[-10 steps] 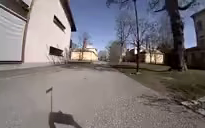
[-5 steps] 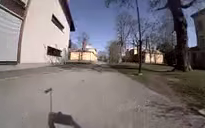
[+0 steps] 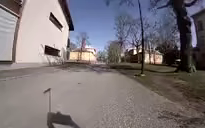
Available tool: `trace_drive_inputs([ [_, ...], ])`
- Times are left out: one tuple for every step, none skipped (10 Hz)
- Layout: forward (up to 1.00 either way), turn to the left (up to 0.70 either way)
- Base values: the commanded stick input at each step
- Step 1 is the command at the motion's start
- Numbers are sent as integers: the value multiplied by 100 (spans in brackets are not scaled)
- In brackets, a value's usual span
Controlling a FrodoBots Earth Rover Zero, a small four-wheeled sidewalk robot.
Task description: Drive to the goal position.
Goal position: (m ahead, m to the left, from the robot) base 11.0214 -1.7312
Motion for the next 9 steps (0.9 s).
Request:
trace_drive_inputs([
  [85,0],
  [85,0],
  [85,0],
  [85,0],
  [85,0],
  [85,0],
  [85,0],
  [85,0],
  [85,0],
])
